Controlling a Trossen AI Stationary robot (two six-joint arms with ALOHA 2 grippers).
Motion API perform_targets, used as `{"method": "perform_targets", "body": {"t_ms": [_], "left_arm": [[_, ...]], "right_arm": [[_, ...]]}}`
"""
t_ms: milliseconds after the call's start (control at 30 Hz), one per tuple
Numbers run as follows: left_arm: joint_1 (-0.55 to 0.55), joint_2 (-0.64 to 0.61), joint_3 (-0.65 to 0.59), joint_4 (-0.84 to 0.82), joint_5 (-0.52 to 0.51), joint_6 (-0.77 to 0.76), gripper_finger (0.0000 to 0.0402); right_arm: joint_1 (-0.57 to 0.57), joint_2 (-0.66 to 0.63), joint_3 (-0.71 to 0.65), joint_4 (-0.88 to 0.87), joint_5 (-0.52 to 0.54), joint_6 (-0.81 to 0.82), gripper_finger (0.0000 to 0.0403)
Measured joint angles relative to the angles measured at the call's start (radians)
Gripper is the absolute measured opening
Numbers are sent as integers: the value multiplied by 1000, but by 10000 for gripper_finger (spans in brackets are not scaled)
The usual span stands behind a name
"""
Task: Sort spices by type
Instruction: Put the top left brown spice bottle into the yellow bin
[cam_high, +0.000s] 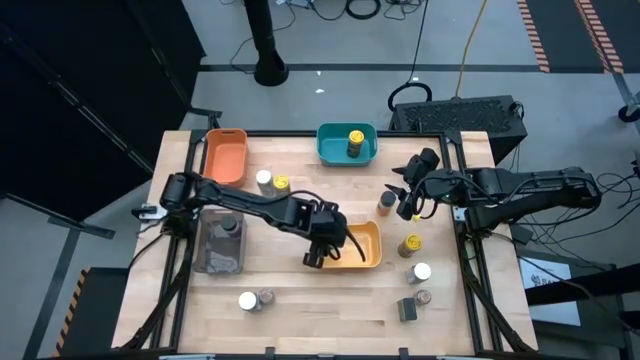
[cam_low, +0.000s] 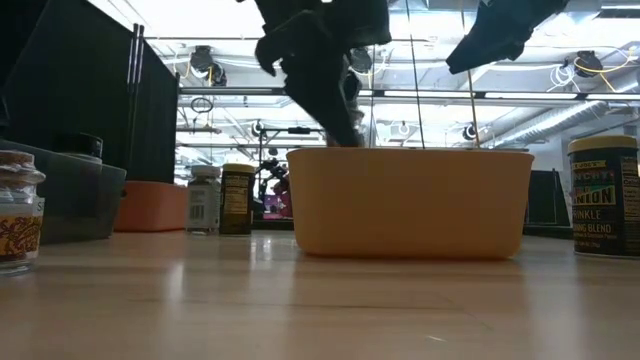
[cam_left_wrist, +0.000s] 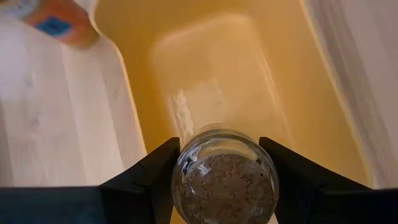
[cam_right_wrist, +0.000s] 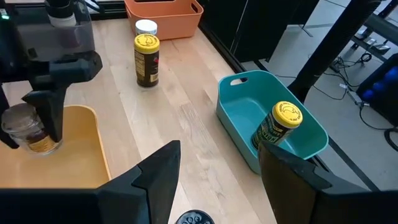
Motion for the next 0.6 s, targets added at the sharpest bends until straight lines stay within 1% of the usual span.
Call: {"method": "perform_targets", "body": {"t_ms": [167, 467, 600], "left_arm": [[0, 28, -2, -9, 0, -22, 200], [0, 34, -2, -10, 3, -128, 200], [0, 35, -2, -13, 5, -145, 224]], "right_arm": [[0, 0, 0, -3, 0, 0, 199], [0, 0, 0, -5, 0, -1, 199], [0, 0, 0, -5, 0, -1, 199]]}}
